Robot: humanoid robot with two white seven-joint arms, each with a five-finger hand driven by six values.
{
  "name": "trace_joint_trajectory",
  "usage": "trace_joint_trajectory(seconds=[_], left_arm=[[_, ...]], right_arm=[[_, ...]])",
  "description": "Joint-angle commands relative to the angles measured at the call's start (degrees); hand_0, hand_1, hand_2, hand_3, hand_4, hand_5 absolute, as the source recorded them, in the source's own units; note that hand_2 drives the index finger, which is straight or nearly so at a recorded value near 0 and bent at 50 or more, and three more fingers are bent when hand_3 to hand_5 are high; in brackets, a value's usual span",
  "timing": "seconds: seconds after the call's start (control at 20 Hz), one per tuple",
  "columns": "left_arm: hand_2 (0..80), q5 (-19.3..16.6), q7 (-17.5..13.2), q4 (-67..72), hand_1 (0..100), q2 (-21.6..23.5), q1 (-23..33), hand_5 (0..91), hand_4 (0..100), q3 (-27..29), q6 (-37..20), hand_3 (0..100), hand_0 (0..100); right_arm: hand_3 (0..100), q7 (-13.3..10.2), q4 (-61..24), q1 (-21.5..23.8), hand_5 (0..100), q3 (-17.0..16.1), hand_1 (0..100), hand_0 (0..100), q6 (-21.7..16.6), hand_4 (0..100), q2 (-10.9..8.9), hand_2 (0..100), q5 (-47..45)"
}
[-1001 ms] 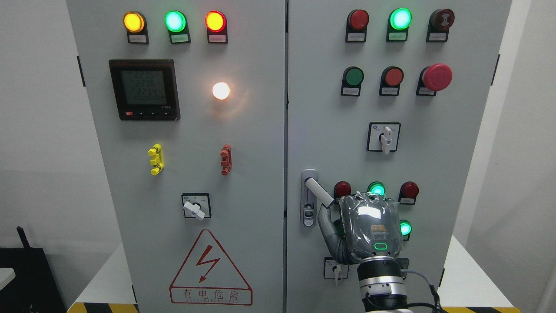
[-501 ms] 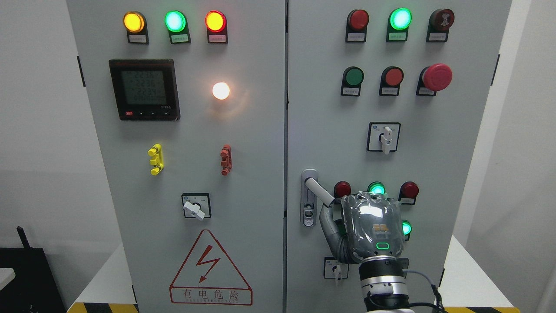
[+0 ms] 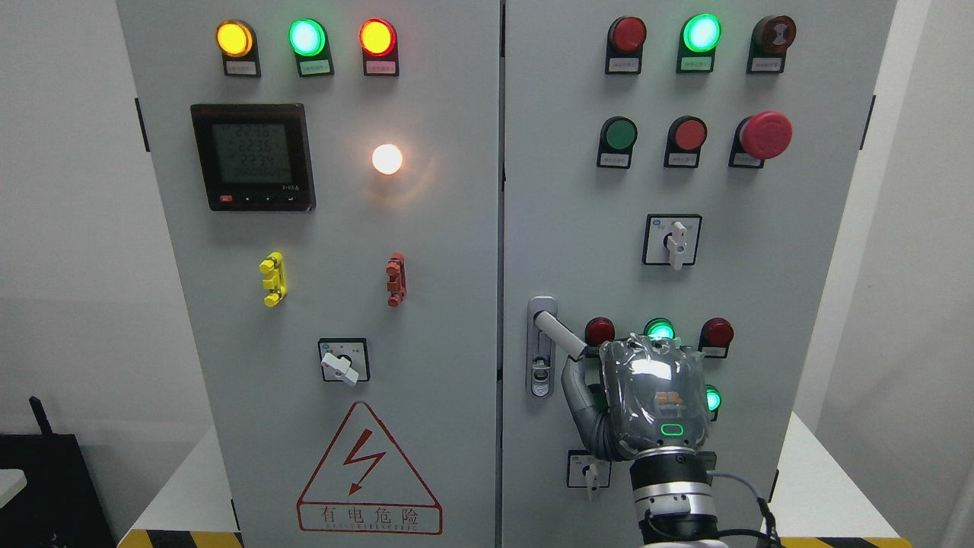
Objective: Release door handle
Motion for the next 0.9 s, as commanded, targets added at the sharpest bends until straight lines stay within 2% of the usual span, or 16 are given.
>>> trace_joint_trajectory(seconds=[0.0, 0.85], left_arm=[[0.0, 0.0, 0.0, -1.8, 39, 0.0, 0.0, 0.0, 0, 0.0, 0.0, 0, 12], [0.0, 0.0, 0.0, -1.8, 39, 0.0, 0.0, 0.0, 0, 0.0, 0.0, 0, 12]], right_arm=[[100, 0.0, 0.0, -0.1, 93, -0.1, 13, 70, -0.1, 94, 0.04, 97, -0.1], [100, 0.0, -0.1, -0.3, 93, -0.3, 12, 70, 0.0, 93, 0.13, 97, -0.3]])
